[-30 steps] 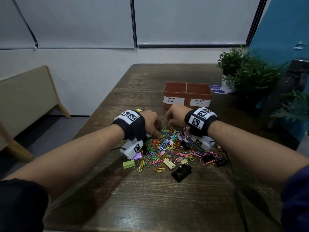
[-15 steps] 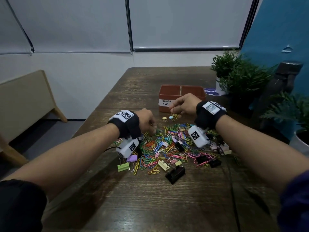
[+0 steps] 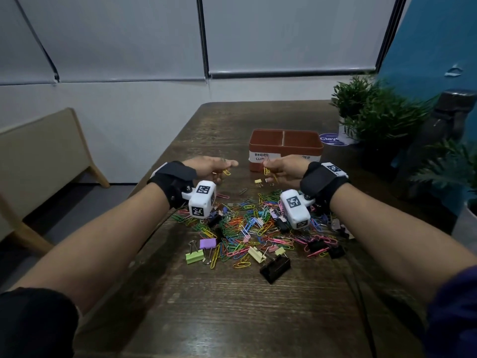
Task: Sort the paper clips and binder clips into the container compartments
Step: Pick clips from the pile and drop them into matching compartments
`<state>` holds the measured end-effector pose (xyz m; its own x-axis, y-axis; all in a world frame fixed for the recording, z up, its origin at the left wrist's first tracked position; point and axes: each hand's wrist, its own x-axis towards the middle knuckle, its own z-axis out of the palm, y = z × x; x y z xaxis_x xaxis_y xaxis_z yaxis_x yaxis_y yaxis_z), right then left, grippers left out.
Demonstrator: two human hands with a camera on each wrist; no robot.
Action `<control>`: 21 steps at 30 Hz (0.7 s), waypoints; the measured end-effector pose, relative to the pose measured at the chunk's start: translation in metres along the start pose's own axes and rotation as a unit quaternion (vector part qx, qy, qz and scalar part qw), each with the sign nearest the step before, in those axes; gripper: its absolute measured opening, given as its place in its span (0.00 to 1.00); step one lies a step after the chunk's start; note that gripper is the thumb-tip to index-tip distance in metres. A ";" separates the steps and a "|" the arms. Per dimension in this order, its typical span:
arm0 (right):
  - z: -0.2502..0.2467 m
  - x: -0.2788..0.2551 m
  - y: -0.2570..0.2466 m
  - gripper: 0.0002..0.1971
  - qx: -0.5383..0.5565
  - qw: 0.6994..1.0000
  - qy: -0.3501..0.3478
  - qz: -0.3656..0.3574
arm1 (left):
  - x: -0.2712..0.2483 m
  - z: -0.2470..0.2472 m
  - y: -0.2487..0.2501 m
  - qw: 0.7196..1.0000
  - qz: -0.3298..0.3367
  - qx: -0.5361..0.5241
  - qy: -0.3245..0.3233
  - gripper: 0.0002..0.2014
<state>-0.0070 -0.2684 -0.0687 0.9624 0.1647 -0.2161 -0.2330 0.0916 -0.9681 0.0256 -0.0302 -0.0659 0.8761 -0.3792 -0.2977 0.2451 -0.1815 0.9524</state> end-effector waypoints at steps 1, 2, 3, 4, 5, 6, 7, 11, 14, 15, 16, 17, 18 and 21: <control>-0.001 0.001 0.002 0.07 0.010 1.000 0.000 0.018 | 0.002 0.001 -0.003 0.999 -0.023 -0.026 0.003 0.11; -0.002 0.002 0.004 0.08 0.019 0.999 0.006 0.034 | 0.003 0.003 -0.005 0.998 -0.043 -0.045 0.004 0.12; -0.003 0.003 0.006 0.09 0.023 0.998 0.016 0.049 | 0.004 0.006 -0.006 0.997 -0.057 -0.056 0.006 0.13; -0.003 0.004 0.008 0.10 0.027 0.997 0.029 0.060 | 0.005 0.010 -0.005 0.996 -0.064 -0.060 0.014 0.14; -0.004 0.004 0.009 0.11 0.035 0.996 0.044 0.071 | 0.004 0.015 -0.002 0.995 -0.068 -0.064 0.024 0.14; -0.004 0.005 0.010 0.11 0.049 0.994 0.059 0.079 | 0.003 0.018 0.000 0.994 -0.070 -0.077 0.032 0.13; -0.004 0.004 0.010 0.11 0.058 0.992 0.077 0.084 | 0.001 0.022 0.003 0.992 -0.073 -0.101 0.032 0.11; -0.004 0.004 0.005 0.09 0.055 0.990 0.099 0.085 | -0.003 0.028 0.010 0.982 -0.088 -0.165 0.003 0.16; -0.006 0.004 0.002 0.19 0.043 0.991 0.057 0.110 | 0.000 0.032 0.013 0.987 -0.080 -0.141 0.003 0.31; -0.006 0.003 0.002 0.21 0.029 0.992 0.044 0.111 | 0.001 0.032 0.013 0.989 -0.074 -0.129 0.003 0.33; -0.005 0.004 0.003 0.21 0.007 0.994 0.034 0.106 | 0.002 0.032 0.013 0.990 -0.068 -0.122 0.001 0.32; -0.004 0.004 0.004 0.21 -0.023 0.995 0.026 0.097 | 0.002 0.032 0.012 0.992 -0.064 -0.113 -0.003 0.30; -0.002 0.004 0.004 0.19 -0.059 0.994 0.023 0.088 | 0.002 0.031 0.010 0.993 -0.060 -0.100 -0.010 0.26; 0.005 -0.002 0.003 0.11 -0.209 0.975 0.020 0.068 | 0.002 0.026 0.005 0.997 -0.051 -0.060 -0.021 0.14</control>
<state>-0.0109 -0.2639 -0.0709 0.9332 0.1079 -0.3429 -0.2900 -0.3377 -0.8955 0.0176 -0.0553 -0.0631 0.8269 -0.4018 -0.3935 0.3817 -0.1129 0.9174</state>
